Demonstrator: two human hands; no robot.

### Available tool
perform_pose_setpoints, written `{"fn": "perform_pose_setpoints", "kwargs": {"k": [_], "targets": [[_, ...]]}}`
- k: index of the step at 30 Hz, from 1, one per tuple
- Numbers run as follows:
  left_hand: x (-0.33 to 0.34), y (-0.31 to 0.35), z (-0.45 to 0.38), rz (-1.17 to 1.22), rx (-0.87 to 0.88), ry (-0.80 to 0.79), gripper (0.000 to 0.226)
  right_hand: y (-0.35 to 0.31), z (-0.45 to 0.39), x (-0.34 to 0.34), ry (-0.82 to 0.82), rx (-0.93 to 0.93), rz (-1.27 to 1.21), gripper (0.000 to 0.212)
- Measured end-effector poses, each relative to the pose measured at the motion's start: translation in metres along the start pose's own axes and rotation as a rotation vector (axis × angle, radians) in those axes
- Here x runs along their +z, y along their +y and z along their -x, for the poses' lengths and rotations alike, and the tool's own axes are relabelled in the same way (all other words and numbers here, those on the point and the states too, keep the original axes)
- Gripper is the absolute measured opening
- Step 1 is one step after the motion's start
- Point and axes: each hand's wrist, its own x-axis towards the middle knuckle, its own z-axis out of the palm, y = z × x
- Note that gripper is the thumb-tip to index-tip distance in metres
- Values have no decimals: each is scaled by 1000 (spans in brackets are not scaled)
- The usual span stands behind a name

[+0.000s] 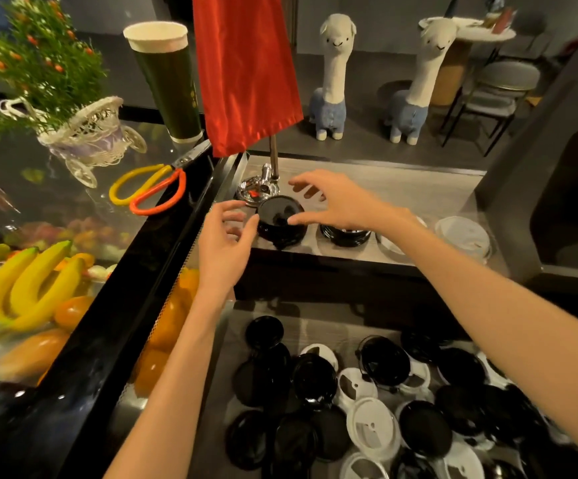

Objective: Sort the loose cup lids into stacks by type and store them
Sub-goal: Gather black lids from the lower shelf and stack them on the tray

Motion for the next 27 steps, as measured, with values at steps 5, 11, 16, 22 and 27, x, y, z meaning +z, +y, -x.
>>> {"fn": "perform_pose_setpoints", "kwargs": {"k": [5,11,16,22,27], "targets": [[-11,-19,66,-20,48,-56,16,-17,90,42,168,-75,-421,23],[15,-108,138,-261,-189,-370,15,20,154,168,-211,222,-281,62],[31,-149,179,-259,-436,-360,20,23,164,240,-464,377,-61,110],[34,-162,204,-81,-579,-238,18,22,162,273,-442,355,46,99],[38,-156,206,6,-616,-231,13,43,170,271,-364,433,-87,81]]}}
